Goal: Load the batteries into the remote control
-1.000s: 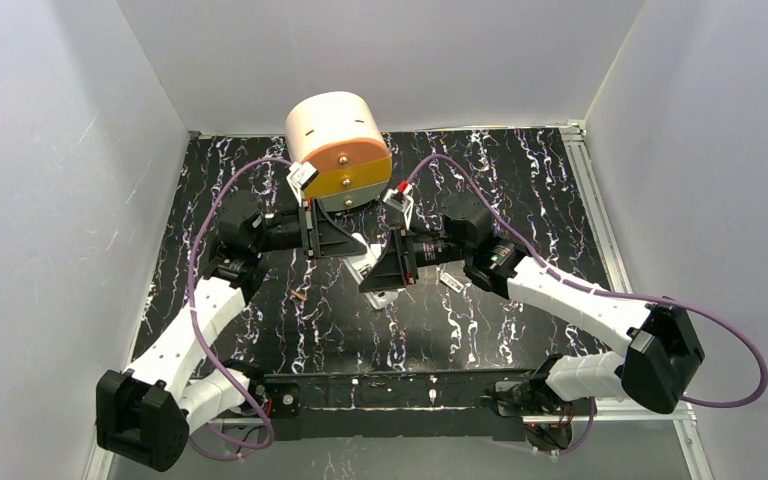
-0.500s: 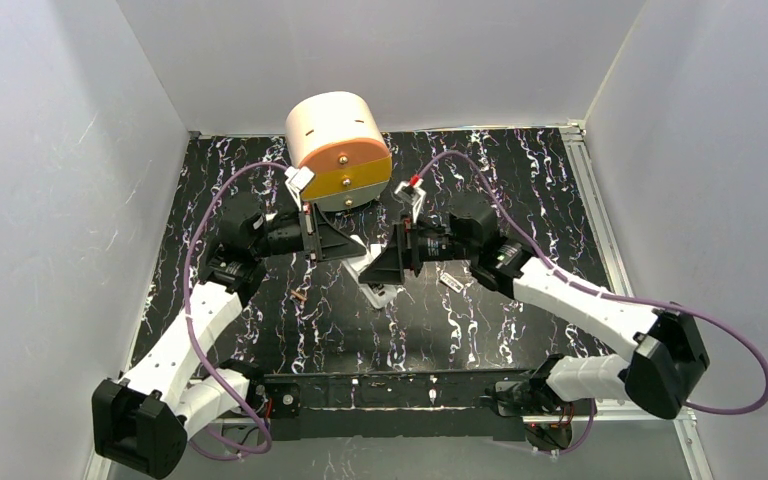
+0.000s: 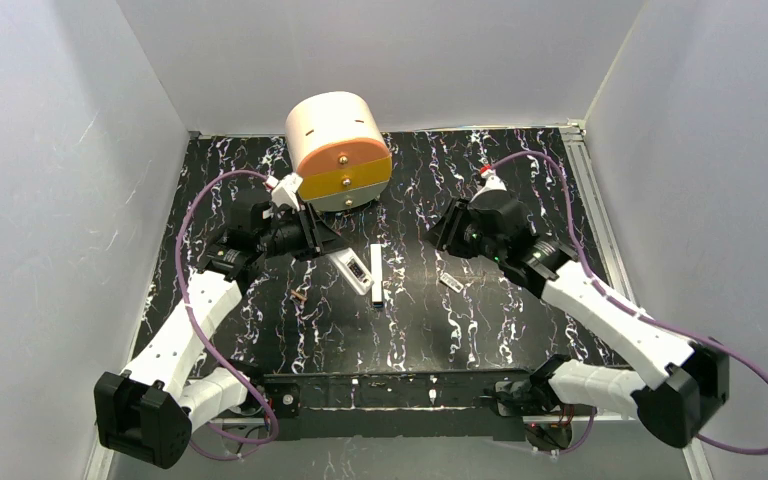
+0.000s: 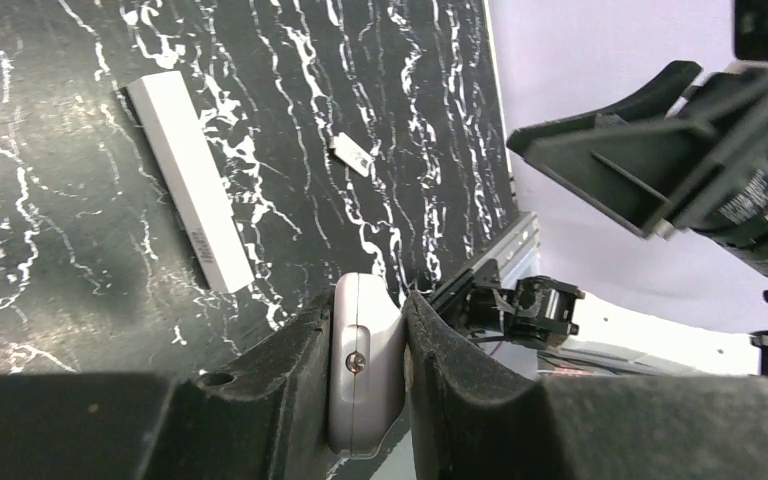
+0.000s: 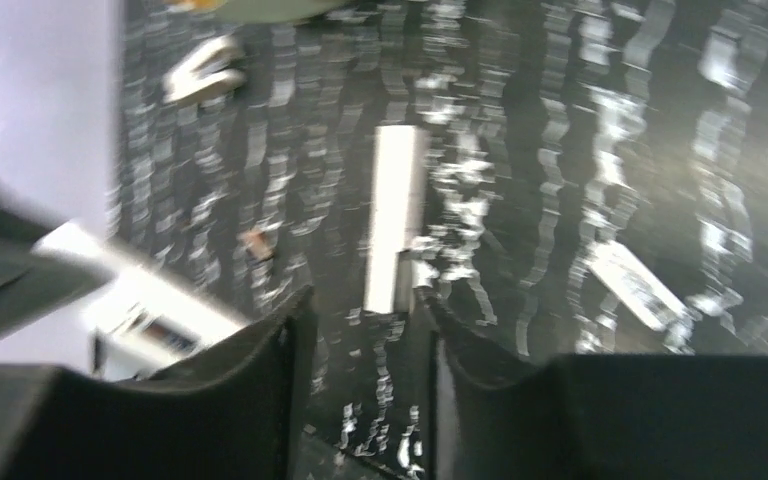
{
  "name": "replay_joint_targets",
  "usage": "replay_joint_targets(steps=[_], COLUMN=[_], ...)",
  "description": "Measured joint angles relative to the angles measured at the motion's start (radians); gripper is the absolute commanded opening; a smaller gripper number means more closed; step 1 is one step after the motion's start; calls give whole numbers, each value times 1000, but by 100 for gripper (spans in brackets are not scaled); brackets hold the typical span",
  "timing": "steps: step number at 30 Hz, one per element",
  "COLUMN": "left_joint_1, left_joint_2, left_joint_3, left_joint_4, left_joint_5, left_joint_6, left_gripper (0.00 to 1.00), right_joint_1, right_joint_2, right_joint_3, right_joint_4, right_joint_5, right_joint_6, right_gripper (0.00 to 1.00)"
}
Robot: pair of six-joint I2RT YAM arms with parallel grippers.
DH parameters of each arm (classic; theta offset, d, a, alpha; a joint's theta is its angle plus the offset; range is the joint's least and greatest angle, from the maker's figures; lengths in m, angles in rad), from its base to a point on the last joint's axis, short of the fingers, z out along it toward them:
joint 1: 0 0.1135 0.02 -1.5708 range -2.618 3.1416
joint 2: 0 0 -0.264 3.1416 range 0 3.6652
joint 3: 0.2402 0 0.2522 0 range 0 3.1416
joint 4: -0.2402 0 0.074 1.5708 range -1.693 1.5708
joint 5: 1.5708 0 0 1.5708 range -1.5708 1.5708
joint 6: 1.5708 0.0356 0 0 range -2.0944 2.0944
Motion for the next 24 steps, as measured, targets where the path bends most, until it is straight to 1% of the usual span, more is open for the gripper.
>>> replay_joint_targets(steps=[1,3,5,8,12,20,24], left_joint_1=[0,0,0,0,0,0,0], left_joint_2=[-1,-6,-18,-42,-59,-59,-59], left_joint_3=[0,0,0,0,0,-13,-13], left_joint_4=[-12,-31,-53,-82,-110,-121,-121], left_joint_5=[-13,-29,-38,-48,-50,-47,-47], left_joint_6=[9,24,40,67,94,106,108], left_gripper=[0,0,0,0,0,0,0], right_joint_1=[-4,-14,-28,-50,-76,-93,-93], right_joint_2=[23,93,166,259,366,577,622], right_joint_3=[11,41,56,56,60,99,116], right_joint_4=[-43,-140,-207,-273,-298,-270,-245], right_joint_5=[51,154,224,283,302,266,262], right_joint_6=[18,56,82,91,73,-10,-44], right_gripper=[37,35,38,41,41,42,42])
